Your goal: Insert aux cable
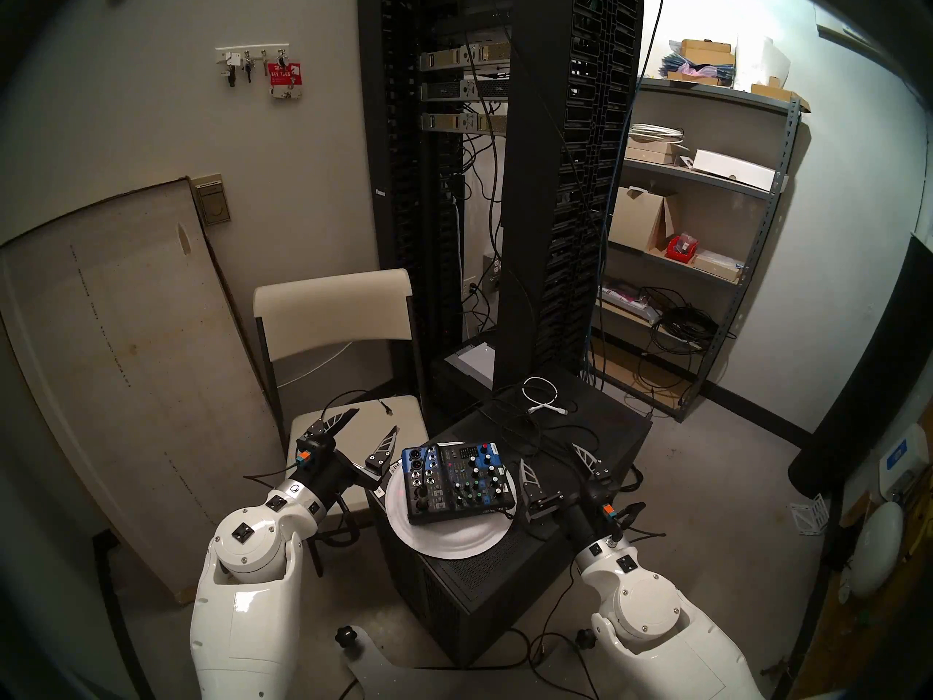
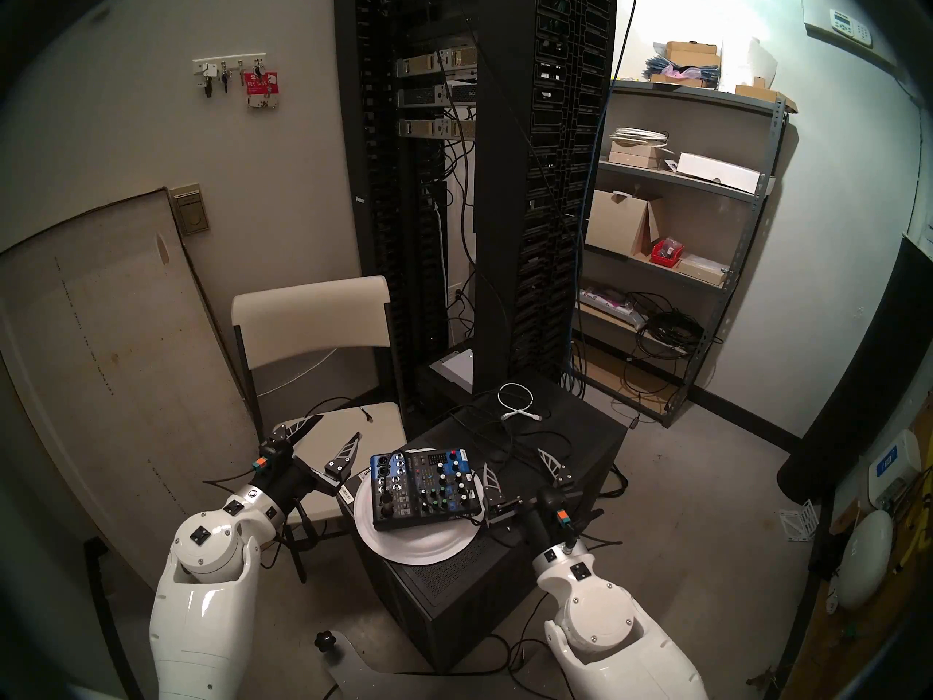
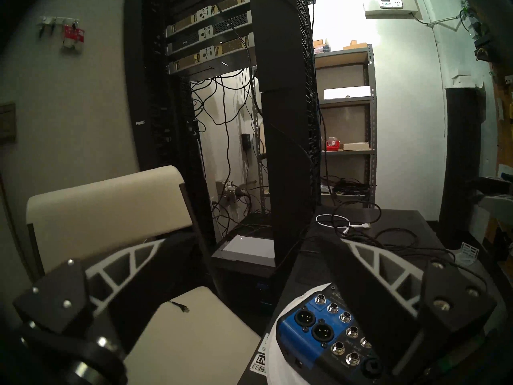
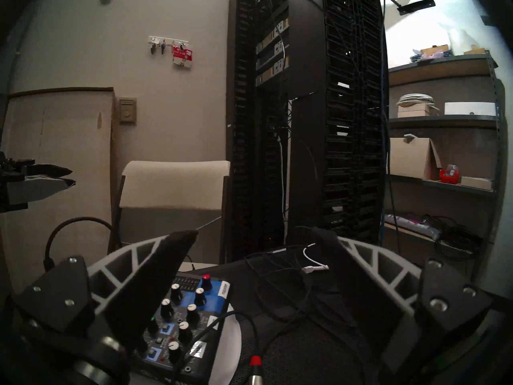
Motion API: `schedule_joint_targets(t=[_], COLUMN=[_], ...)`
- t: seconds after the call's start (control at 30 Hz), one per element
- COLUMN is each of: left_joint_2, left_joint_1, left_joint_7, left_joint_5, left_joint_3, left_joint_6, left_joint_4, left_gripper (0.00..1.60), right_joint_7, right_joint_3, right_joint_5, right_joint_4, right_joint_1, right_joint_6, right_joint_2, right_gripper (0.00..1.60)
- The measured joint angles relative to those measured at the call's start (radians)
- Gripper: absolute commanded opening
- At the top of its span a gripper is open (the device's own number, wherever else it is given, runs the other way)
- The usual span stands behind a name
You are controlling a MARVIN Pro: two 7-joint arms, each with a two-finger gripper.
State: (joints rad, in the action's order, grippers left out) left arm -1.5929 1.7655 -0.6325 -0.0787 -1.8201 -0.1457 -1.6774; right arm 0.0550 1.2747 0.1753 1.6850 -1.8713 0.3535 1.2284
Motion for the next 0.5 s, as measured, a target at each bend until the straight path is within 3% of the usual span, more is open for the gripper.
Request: schedule_joint_targets(t=[0.5], left_joint_2=[-0.007], left_joint_1=[0.0], left_joint_7=[0.025], left_joint_5=[-0.017], left_joint_3=[-0.005], left_joint_6=[-0.047], left_joint_4=[0.02], left_gripper=[1.6], right_joint_7=[0.01], right_joint_3=[0.014], right_joint_5=[0.013], right_joint_4=[-0.001], right_joint_1=[0.002], right_joint_6=[0.006], right_joint_2=[0.004], right_gripper=[1.6])
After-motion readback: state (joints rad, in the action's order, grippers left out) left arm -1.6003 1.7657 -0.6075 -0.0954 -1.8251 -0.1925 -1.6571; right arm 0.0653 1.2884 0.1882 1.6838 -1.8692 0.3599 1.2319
